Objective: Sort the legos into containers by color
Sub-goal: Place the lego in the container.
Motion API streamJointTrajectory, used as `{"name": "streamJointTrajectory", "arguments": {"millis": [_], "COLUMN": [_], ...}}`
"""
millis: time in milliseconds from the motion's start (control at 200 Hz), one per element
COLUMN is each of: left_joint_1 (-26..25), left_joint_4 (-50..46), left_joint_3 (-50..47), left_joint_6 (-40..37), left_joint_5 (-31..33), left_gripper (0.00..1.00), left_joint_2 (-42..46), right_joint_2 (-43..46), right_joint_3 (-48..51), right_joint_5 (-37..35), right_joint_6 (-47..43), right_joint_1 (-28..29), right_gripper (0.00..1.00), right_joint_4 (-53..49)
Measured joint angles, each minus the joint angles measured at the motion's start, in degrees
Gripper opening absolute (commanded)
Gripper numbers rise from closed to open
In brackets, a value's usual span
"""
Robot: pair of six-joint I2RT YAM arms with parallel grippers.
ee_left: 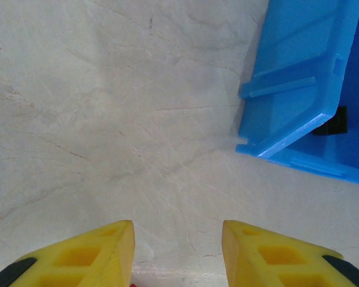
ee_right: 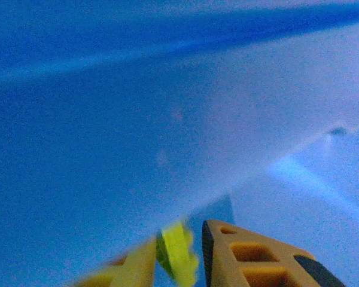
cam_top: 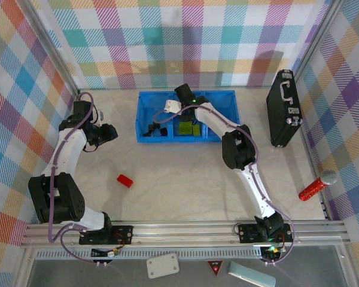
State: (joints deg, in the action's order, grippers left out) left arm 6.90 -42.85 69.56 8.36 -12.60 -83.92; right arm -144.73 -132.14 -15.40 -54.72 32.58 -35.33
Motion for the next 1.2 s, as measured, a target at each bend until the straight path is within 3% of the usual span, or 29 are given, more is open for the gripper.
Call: {"name": "streamJointTrajectory", "arguments": {"millis": [705,1200], "left_joint_1": [0.0,0.0], "left_joint_4": [0.0,-0.02], "left_joint_3": [0.0,0.0], "left_joint_6": [0.0,0.0], "left_joint_5": [-0.02,0.0], "left_gripper": [0.43,0.43], "left_joint_2": [-0.02,-1.79], "right_joint_2": [2.71,15.13], "right_joint_3": [0.83,1.92], "right_joint_5": [3.34,10.84], "right_joint_6": [8.02,37.29], "right_joint_1": [0.0,0.0], "right_gripper": [0.36,0.44], "right_joint_4": [-3.1,-13.99]}}
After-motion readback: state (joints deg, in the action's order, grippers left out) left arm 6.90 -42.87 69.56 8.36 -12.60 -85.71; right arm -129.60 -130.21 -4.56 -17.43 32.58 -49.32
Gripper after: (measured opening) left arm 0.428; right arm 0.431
